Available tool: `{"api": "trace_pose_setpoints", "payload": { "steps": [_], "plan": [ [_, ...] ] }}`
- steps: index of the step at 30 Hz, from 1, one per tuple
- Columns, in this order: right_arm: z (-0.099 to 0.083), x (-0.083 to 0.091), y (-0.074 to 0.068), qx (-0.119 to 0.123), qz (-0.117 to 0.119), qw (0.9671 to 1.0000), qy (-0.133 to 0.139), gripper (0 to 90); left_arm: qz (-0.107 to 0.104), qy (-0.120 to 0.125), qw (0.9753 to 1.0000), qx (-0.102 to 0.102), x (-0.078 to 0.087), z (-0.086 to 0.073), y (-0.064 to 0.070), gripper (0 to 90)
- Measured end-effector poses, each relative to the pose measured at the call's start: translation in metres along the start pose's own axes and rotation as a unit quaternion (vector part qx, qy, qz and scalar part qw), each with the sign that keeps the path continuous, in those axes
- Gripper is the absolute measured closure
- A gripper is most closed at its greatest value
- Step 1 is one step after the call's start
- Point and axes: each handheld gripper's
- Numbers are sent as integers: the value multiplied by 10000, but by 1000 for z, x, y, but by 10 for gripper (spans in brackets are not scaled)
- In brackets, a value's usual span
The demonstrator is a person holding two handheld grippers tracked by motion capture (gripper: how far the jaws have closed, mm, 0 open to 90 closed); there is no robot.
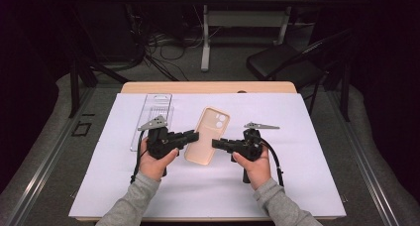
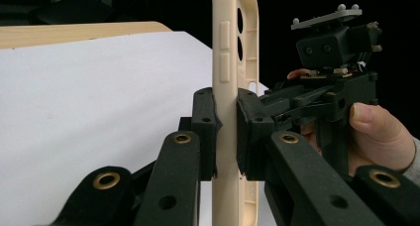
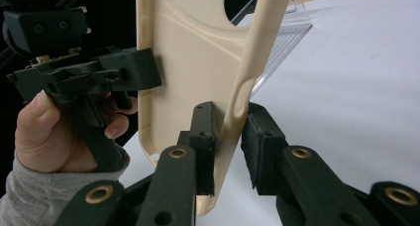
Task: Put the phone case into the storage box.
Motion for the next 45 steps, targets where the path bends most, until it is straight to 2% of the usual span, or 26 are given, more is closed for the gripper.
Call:
{"api": "trace_pose_setpoints", "payload": {
  "steps": [20, 45],
  "plan": [
    [-2, 0, 6, -238, 222, 9995, 21, 799, 7, -28, 10000, 11, -1, -1, -1, 807],
    [-2, 1, 6, -170, 207, 9996, 38, 812, 30, -25, 10000, 8, -1, -1, -1, 807]
  ]
}}
Point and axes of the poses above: each handheld gripper's, and its own axes: x roughly backward along the jaws, z roughly out of its top, y roughly to its right, and after that the axes turned 10 degrees about -y, right-handed
